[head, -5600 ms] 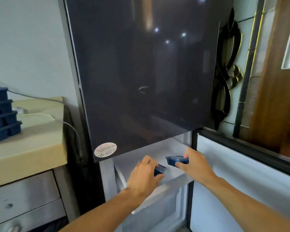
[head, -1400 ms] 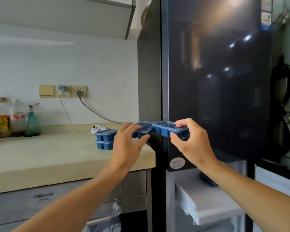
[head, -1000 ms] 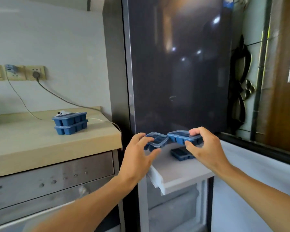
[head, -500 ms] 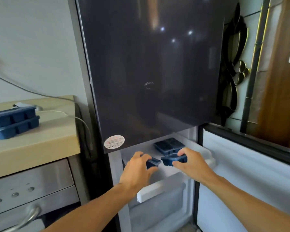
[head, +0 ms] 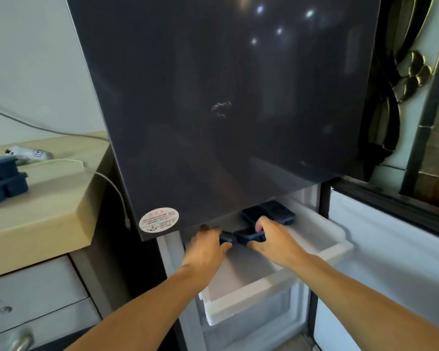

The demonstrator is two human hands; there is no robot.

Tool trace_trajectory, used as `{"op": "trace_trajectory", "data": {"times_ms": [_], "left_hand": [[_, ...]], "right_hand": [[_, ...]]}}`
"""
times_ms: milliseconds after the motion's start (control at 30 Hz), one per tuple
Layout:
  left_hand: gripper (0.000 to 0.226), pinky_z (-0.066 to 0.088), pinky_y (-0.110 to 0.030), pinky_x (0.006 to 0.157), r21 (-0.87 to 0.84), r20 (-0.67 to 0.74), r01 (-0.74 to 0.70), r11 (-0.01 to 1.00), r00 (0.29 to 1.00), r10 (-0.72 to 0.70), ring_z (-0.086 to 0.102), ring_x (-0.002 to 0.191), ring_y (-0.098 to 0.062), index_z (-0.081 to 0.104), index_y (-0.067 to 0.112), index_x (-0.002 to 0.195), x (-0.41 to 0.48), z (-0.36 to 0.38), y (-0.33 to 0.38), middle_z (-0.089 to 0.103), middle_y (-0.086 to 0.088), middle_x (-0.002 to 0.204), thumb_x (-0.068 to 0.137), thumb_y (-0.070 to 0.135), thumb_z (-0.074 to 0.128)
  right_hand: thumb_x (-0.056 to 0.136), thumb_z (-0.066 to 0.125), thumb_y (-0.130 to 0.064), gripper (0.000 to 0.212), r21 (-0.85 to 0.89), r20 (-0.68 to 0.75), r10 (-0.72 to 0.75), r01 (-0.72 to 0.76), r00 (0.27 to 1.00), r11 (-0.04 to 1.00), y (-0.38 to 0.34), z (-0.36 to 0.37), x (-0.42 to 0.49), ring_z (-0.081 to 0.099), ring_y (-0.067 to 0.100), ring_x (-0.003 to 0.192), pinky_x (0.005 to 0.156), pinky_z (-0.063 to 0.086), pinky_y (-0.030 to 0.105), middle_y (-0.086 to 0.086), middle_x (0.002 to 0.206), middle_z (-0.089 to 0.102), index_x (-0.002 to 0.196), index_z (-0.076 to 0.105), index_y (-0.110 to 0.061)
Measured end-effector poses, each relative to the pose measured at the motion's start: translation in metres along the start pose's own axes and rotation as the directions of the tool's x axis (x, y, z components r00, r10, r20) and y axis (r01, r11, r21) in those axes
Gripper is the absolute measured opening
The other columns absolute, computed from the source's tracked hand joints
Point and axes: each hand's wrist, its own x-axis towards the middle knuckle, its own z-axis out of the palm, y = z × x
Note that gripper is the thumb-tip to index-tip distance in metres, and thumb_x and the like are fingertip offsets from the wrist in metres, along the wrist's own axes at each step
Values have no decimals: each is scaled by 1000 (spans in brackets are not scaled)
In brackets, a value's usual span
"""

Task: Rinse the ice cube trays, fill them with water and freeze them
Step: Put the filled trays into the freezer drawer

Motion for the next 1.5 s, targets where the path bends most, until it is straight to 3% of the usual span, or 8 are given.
{"op": "trace_trajectory", "data": {"times_ms": [167, 300, 567, 633, 833, 1100, 1233, 1500], "left_hand": [[18, 58, -41, 84, 83, 206, -12, 996, 978, -5, 66, 94, -32, 68, 9, 107, 6, 6, -5, 68, -14, 105, 100, 21, 57], [21, 56, -41, 85, 194, 271, -88, 977, 962, 33, 66, 100, -33, 66, 13, 114, 9, 10, -2, 66, -13, 111, 101, 26, 56], [33, 47, -42, 89, 320, 320, -144, 936, 947, 36, 59, 116, -34, 55, 18, 132, 16, 20, 6, 56, -10, 129, 103, 32, 48], [36, 46, -42, 91, 331, 333, -144, 932, 942, 27, 56, 120, -33, 51, 18, 137, 19, 23, 5, 53, -10, 133, 102, 28, 46], [43, 43, -40, 100, 318, 387, -162, 934, 922, 28, 49, 129, -33, 42, 14, 145, 37, 23, -9, 46, -12, 143, 103, 20, 44], [49, 42, -42, 101, 310, 390, -190, 932, 919, 58, 48, 130, -32, 39, 19, 146, 29, 15, -13, 45, -9, 144, 99, 32, 50], [50, 44, -43, 102, 236, 323, -229, 944, 935, 146, 50, 128, -31, 41, 23, 145, 8, 1, -12, 47, -6, 141, 99, 40, 53], [46, 47, -41, 103, 149, 142, -367, 918, 927, 348, 51, 128, -24, 42, 24, 145, -56, -50, -23, 50, 0, 144, 102, 40, 50]], "right_hand": [[90, 73, -24, 22, -110, 149, -27, 44, 988, 993, 7, 8, 9, 57, 25, 98, 79, 44, 33, 7, 114, 60, 104, 62, -12], [93, 67, -19, 18, -195, 82, -99, 113, 992, 974, 6, 7, 7, 53, 29, 111, 93, 48, 38, 7, 123, 56, 107, 70, -8], [96, 59, -27, 12, -246, 149, -56, 92, 987, 965, 0, 8, 1, 56, 28, 78, 57, 38, 34, 2, 88, 56, 87, 51, -25], [95, 58, -24, 3, -222, 182, -64, 104, 981, 970, 0, 9, 5, 60, 28, 85, 62, 45, 35, 6, 99, 63, 98, 58, -22], [96, 52, -15, 44, -237, 244, -60, 120, 968, 964, -5, 14, 17, 59, 33, 116, 90, 53, 41, 12, 138, 59, 140, 53, -22], [98, 53, -14, 54, -230, 265, -63, 126, 962, 965, -11, 19, 15, 55, 31, 124, 95, 50, 35, 8, 148, 52, 149, 44, -27], [98, 56, -19, 45, -210, 202, -101, 144, 974, 967, -18, 14, 2, 59, 30, 118, 88, 51, 34, 7, 143, 57, 142, 49, -26], [104, 50, -21, 34, -249, 24, -243, 241, 970, 938, -55, -10, -54, 56, 18, 120, 97, 51, 35, -2, 132, 63, 137, 57, -21]]}}
